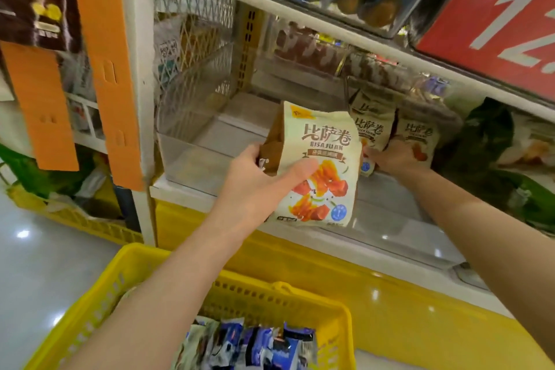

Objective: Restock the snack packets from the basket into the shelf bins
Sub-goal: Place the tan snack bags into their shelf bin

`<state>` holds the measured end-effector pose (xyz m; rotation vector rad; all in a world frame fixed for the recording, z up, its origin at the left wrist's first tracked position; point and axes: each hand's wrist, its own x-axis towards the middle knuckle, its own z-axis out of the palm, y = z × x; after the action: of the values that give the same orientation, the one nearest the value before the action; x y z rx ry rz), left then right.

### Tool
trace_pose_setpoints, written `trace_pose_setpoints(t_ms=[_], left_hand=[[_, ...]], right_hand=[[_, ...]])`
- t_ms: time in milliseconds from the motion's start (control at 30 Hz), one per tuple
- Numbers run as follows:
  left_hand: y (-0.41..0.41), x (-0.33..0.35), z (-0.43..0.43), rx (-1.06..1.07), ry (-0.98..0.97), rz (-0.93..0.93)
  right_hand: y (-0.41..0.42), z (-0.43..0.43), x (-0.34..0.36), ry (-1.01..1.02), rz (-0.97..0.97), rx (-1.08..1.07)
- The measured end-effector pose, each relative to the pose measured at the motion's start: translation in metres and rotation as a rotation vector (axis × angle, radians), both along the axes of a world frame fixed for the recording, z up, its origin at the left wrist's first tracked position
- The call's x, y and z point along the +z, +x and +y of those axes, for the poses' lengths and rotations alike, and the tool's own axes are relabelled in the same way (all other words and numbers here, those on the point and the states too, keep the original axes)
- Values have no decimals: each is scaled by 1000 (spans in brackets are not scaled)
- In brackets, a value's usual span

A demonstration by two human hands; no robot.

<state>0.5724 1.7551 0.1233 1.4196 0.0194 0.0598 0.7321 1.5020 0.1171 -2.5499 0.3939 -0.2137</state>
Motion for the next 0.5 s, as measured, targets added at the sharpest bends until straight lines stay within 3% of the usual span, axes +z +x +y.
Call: trace_pose_setpoints(t_ms=[233,333,433,500], left_hand=[[4,-3,-10,-17,-64,42],[-2,-2,-11,-18,-38,19],[-10,-3,-12,-26,48,-19],[-17,-6,-14,-44,142,-69]], right_hand=[[-6,-9,1,34,-23,35],[-34,2,13,56,-161,78],[-84,20,35,165,-398,242],[-119,30,51,182,-449,395]])
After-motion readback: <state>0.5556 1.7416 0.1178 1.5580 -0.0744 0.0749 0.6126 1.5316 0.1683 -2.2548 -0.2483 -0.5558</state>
